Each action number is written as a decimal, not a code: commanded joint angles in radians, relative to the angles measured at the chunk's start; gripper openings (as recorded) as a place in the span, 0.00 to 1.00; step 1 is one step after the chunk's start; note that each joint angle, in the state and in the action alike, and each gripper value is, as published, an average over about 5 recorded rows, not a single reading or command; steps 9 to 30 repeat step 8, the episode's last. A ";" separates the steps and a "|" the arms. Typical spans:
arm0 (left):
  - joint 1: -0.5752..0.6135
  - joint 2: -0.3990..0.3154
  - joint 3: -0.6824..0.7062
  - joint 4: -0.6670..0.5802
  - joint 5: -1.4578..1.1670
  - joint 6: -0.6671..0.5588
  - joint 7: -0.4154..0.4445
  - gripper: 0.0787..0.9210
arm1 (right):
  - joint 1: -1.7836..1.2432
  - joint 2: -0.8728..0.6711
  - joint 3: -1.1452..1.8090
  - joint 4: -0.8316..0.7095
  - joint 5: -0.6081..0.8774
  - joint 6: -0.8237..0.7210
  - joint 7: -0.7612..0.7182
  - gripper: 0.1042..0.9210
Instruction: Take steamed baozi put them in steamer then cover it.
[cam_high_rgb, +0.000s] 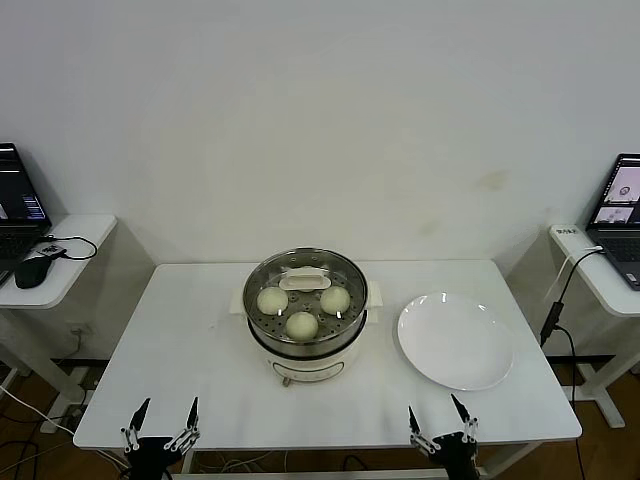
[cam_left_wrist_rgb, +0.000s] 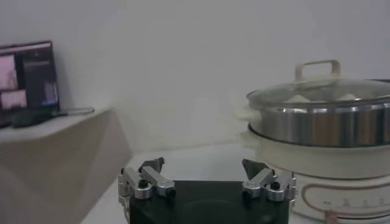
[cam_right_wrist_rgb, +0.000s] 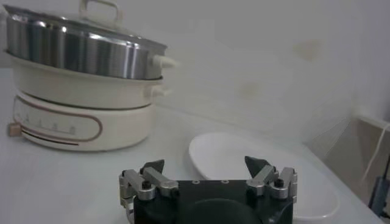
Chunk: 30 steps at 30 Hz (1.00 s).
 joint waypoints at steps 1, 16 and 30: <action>0.021 -0.012 -0.010 0.021 -0.093 -0.011 0.014 0.88 | -0.013 -0.010 -0.026 0.027 0.056 -0.037 -0.008 0.88; 0.012 -0.023 -0.007 0.020 -0.128 0.018 0.014 0.88 | -0.020 -0.005 -0.051 0.039 0.062 -0.067 0.007 0.88; 0.012 -0.023 -0.007 0.020 -0.128 0.018 0.014 0.88 | -0.020 -0.005 -0.051 0.039 0.062 -0.067 0.007 0.88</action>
